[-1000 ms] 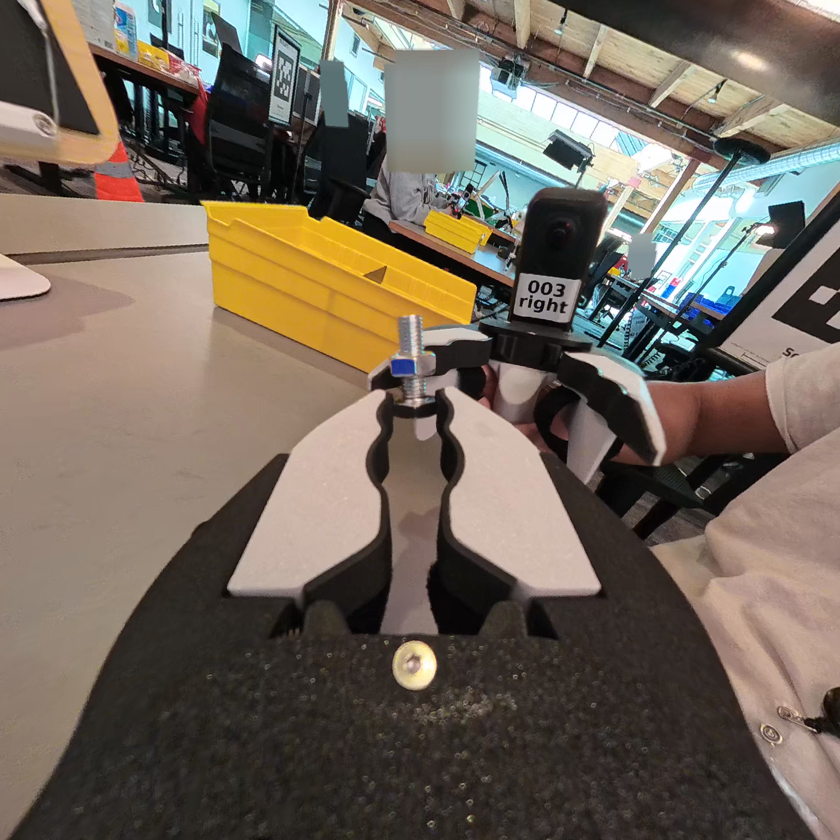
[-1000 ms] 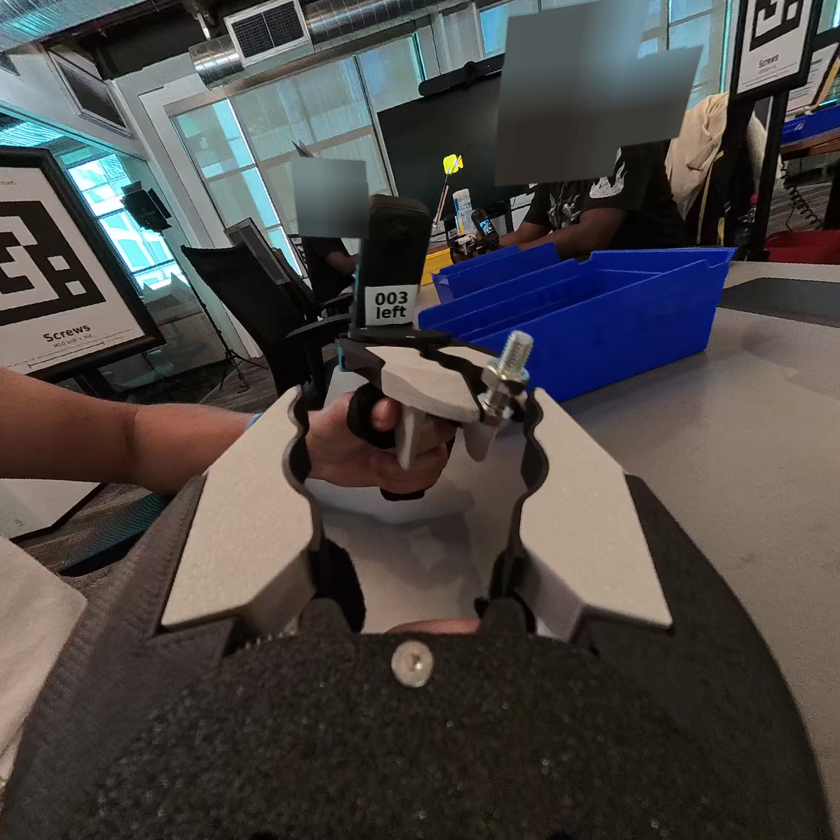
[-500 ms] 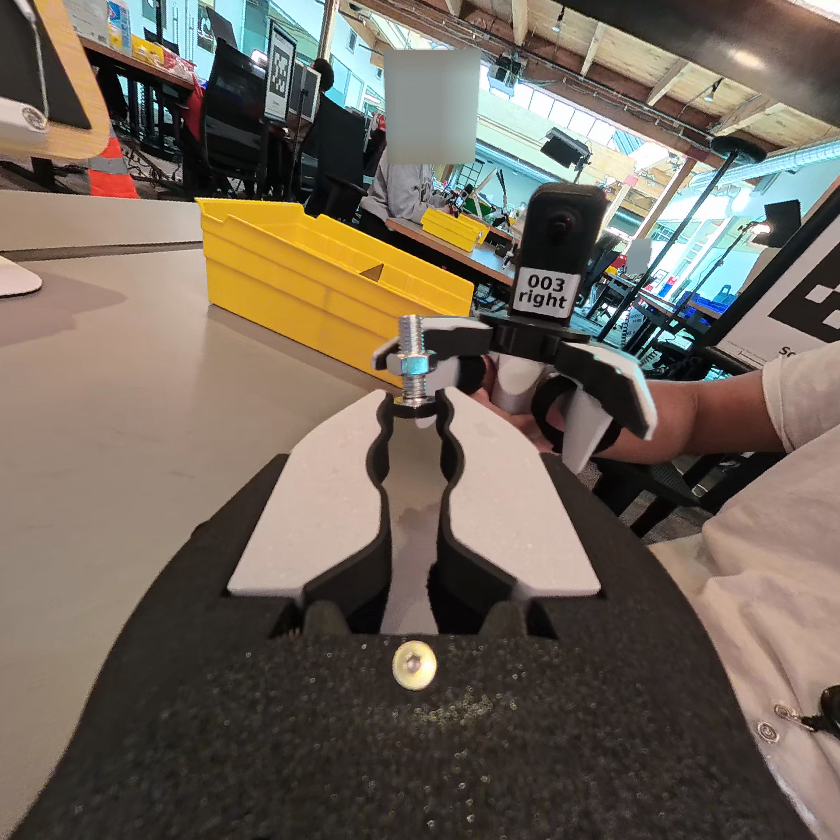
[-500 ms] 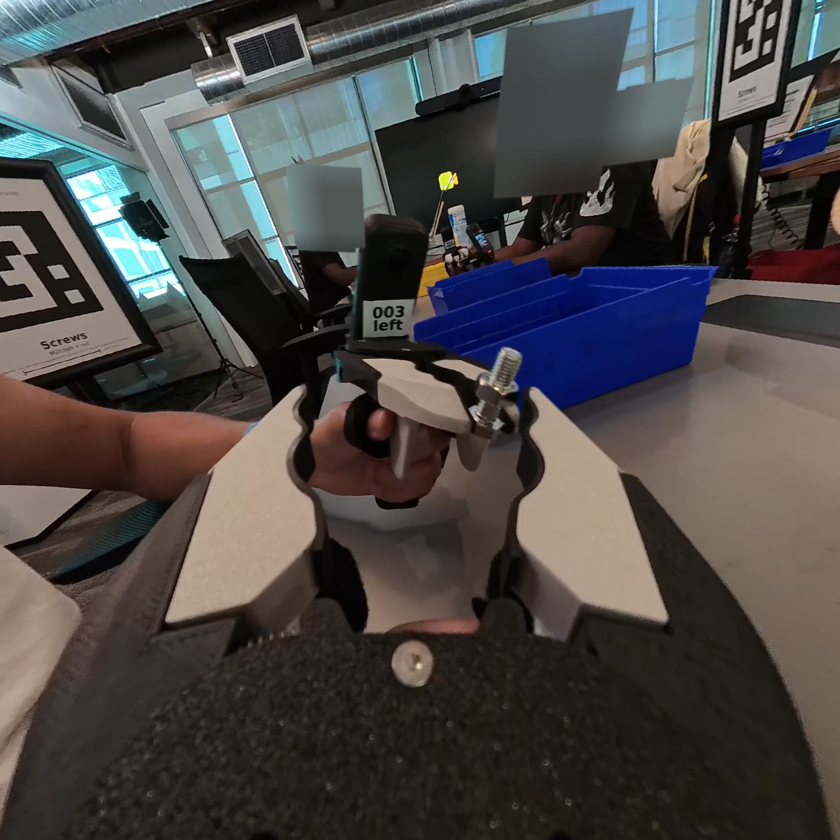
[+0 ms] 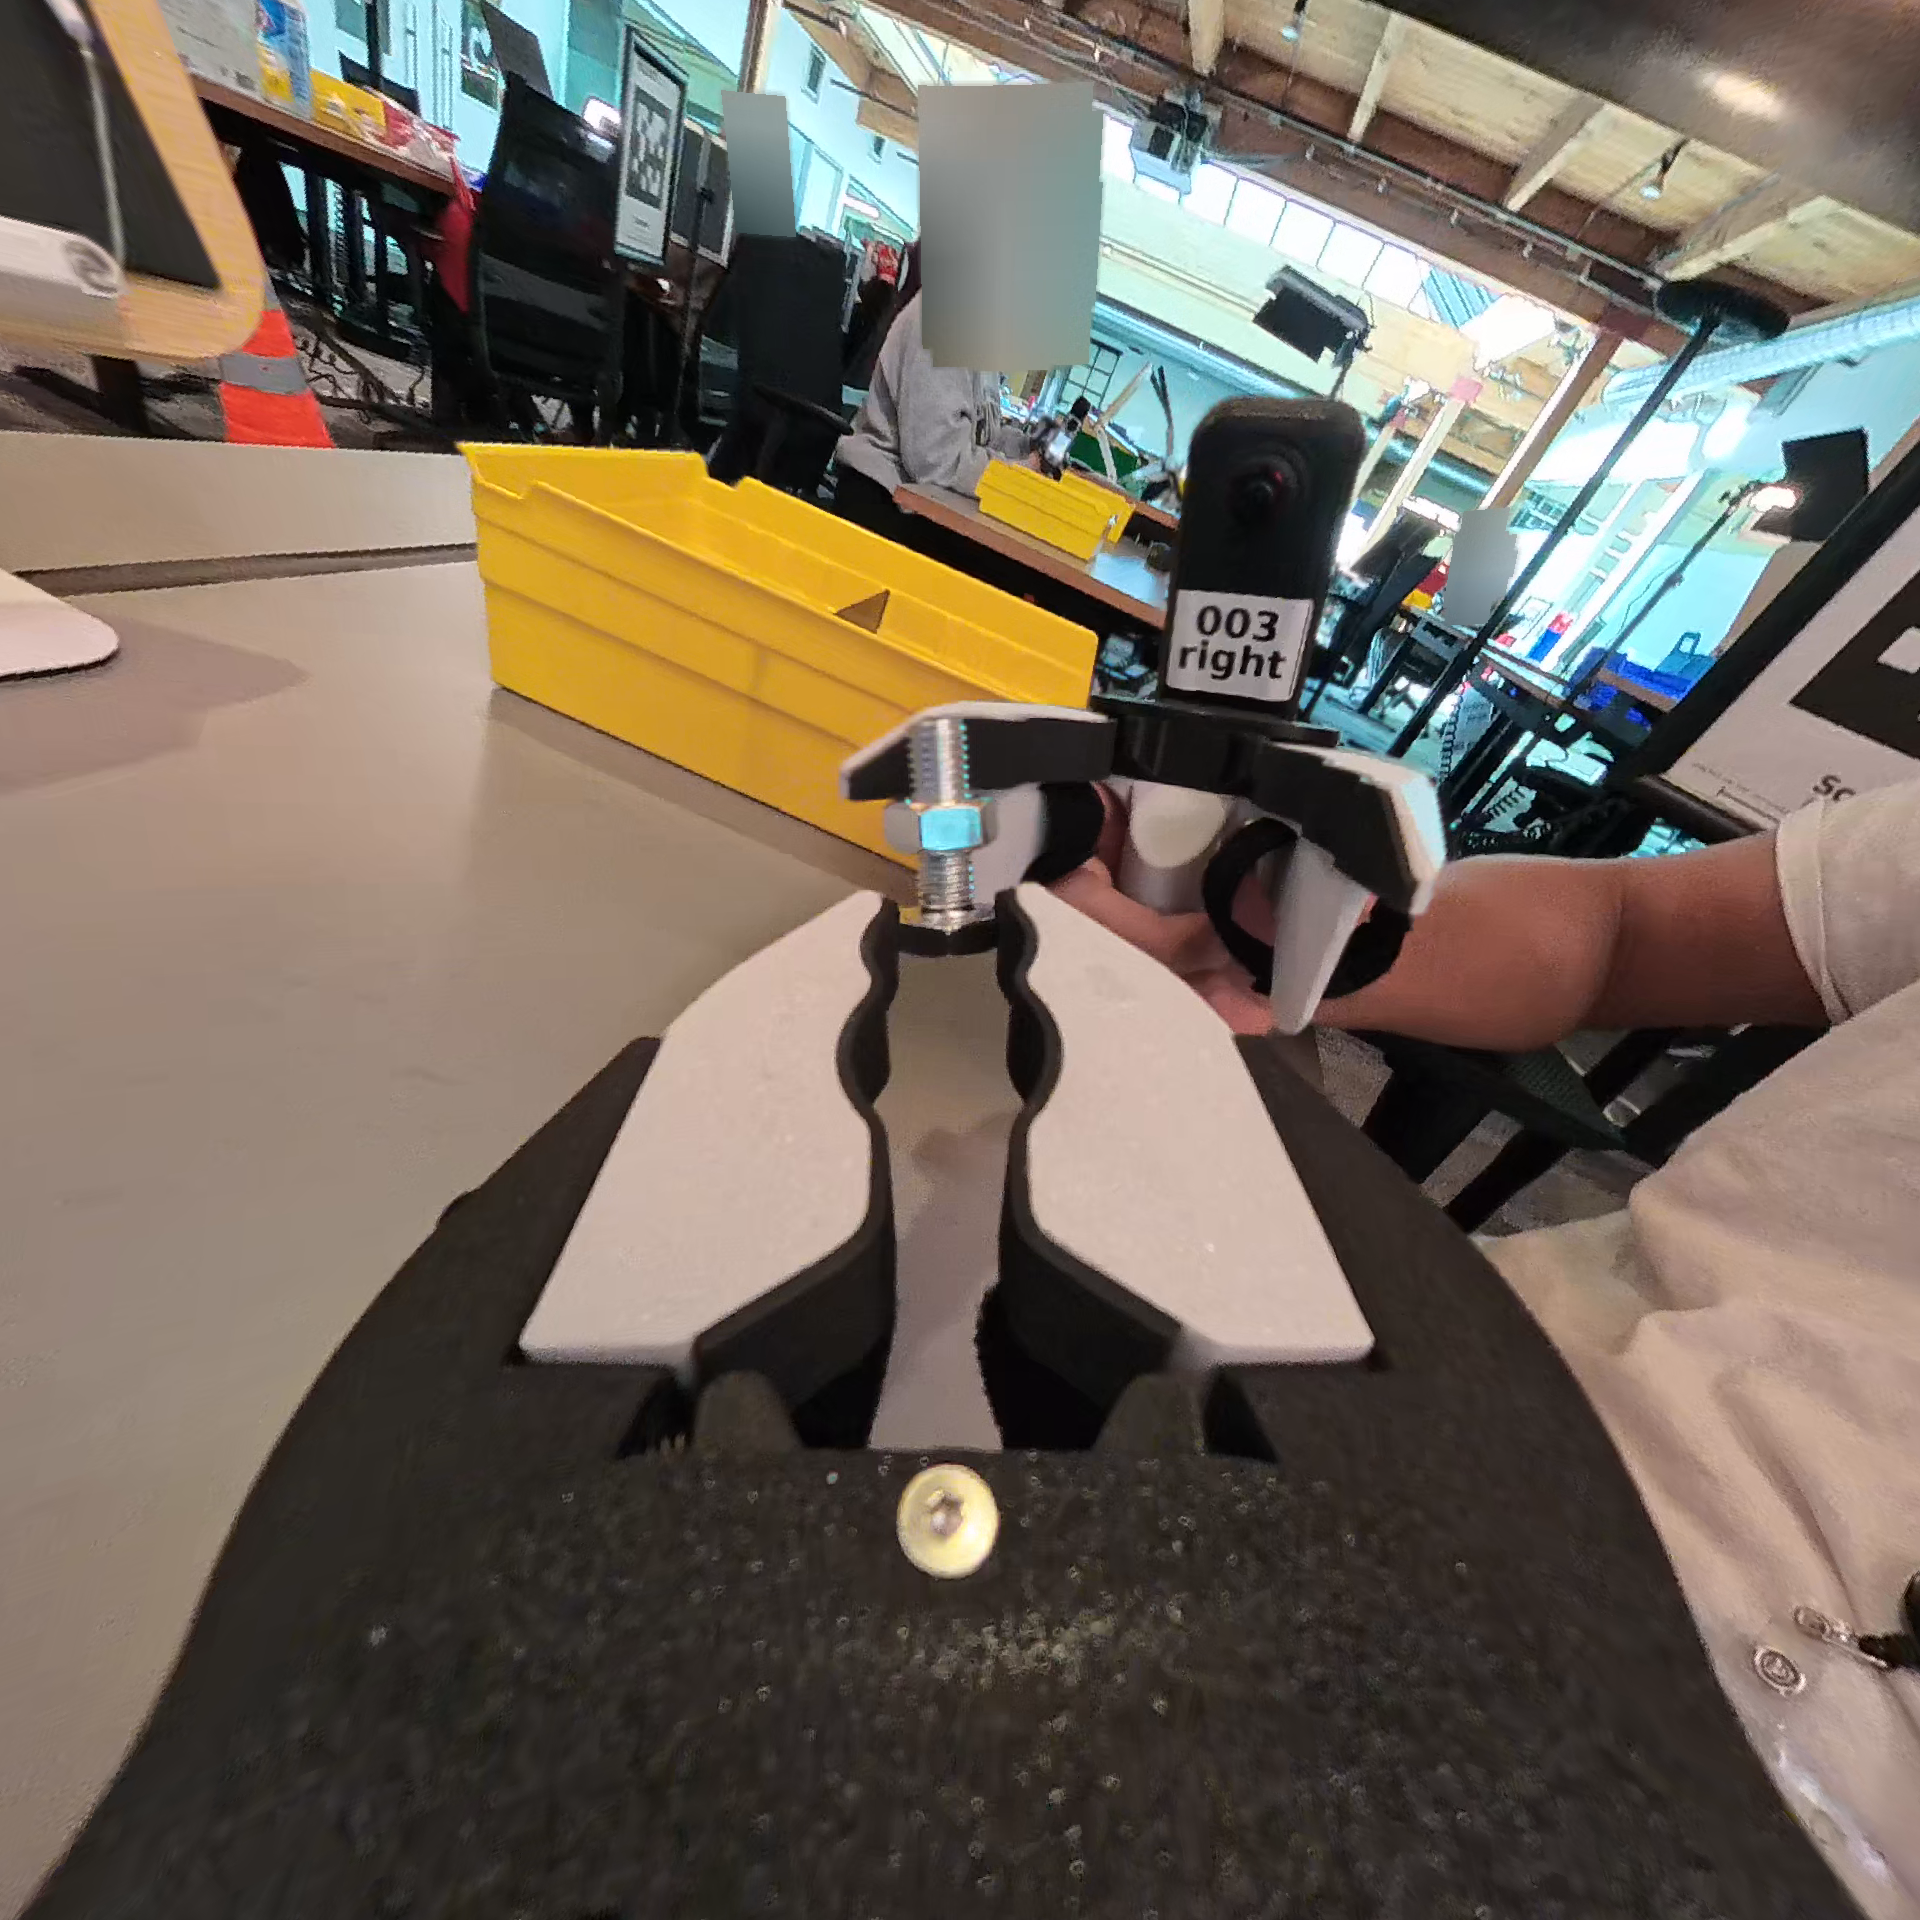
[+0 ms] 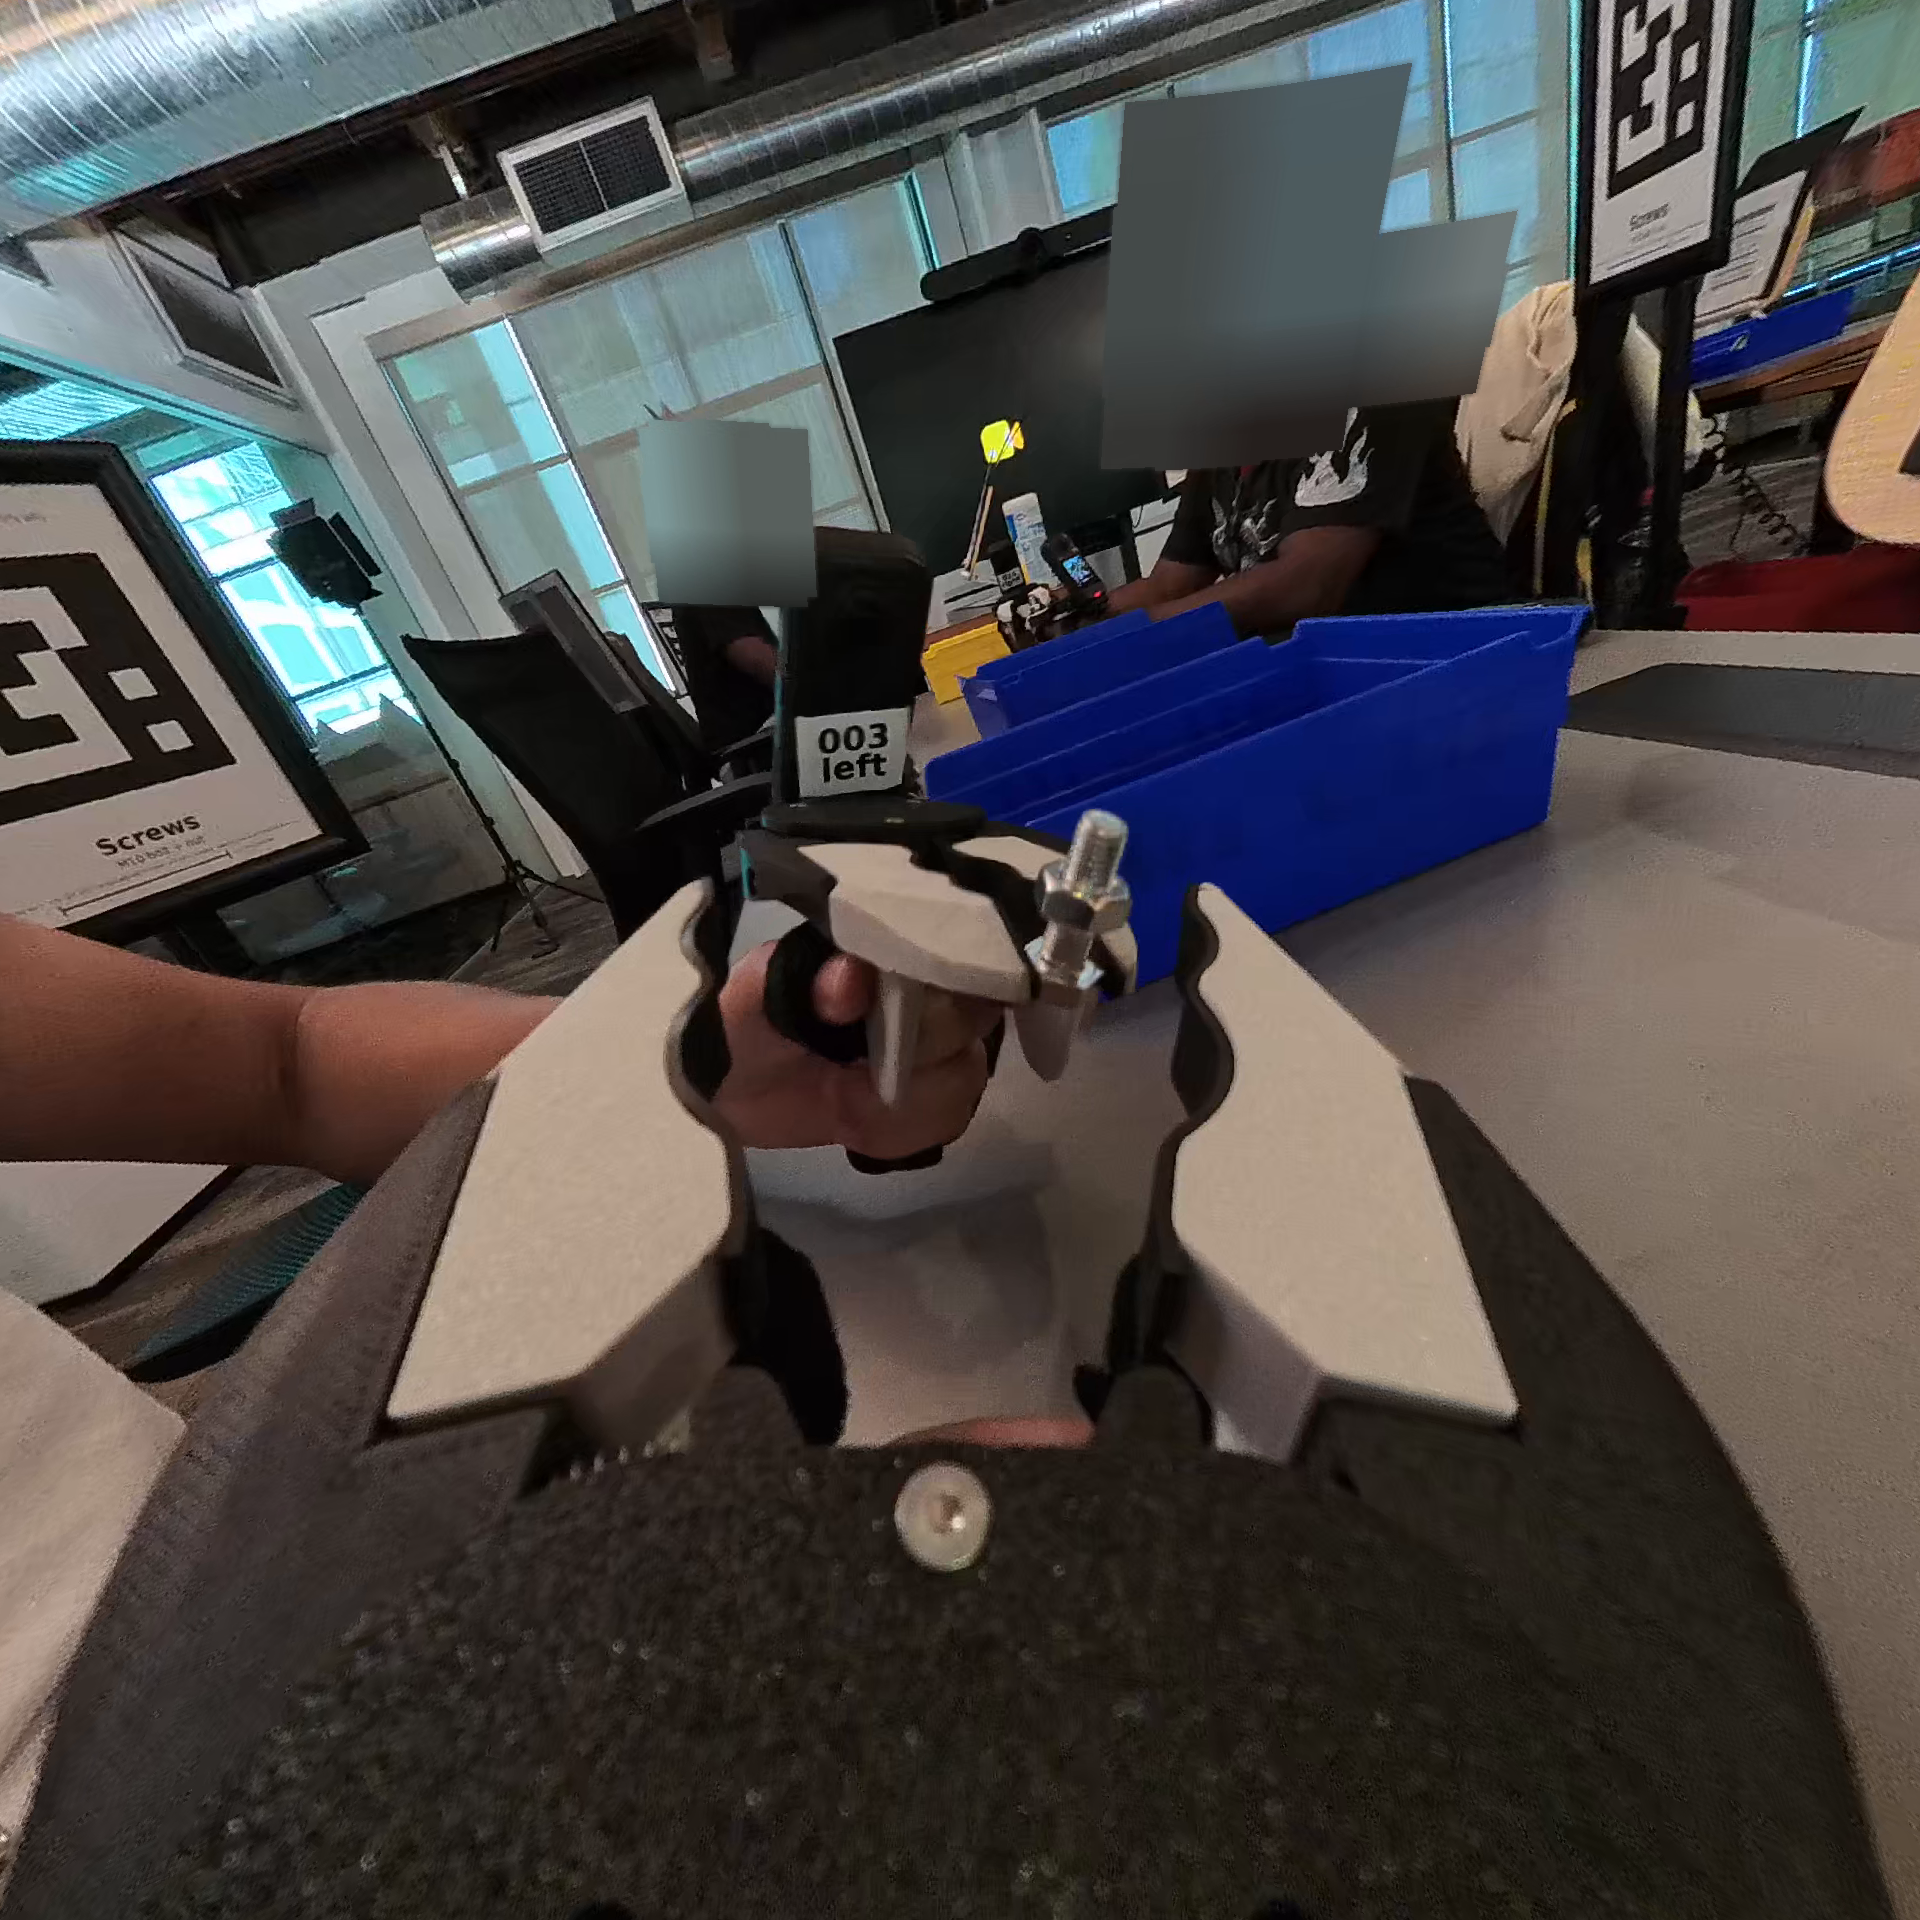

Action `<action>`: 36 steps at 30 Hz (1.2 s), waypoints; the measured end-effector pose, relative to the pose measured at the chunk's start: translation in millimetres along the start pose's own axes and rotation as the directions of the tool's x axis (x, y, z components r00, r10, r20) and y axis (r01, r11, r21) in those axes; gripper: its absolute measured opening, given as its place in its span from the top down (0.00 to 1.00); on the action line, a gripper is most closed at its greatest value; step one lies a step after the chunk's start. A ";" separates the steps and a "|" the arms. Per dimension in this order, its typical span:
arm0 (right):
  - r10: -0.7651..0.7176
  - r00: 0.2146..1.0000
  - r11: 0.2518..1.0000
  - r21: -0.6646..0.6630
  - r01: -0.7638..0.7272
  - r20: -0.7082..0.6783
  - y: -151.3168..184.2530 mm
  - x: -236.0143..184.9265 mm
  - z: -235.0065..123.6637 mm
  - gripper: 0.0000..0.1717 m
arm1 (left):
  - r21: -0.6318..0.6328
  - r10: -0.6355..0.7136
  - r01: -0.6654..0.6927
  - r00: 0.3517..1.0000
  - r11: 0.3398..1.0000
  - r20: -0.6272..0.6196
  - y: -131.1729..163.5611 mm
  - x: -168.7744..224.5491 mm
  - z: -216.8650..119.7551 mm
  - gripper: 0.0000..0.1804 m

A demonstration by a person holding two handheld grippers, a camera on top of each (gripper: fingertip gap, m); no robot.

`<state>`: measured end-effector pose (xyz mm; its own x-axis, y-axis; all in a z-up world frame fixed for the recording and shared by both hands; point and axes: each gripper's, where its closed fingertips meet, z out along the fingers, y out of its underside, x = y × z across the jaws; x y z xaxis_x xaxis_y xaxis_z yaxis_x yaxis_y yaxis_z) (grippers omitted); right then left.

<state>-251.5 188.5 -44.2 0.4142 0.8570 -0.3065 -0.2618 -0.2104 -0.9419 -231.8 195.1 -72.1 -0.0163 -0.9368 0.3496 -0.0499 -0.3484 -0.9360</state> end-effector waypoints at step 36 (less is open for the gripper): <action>0.092 0.996 0.996 0.001 -0.092 0.012 0.8 9.1 -3.1 0.51 | -0.023 0.004 -0.004 1.000 1.000 0.022 5.2 -10.5 -2.9 0.90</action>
<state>-245.2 194.7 -48.1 0.3777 0.8399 -0.3898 -0.2997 -0.2875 -0.9097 -234.8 203.2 -80.5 0.0050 -0.9386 0.3449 -0.0725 -0.3443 -0.9360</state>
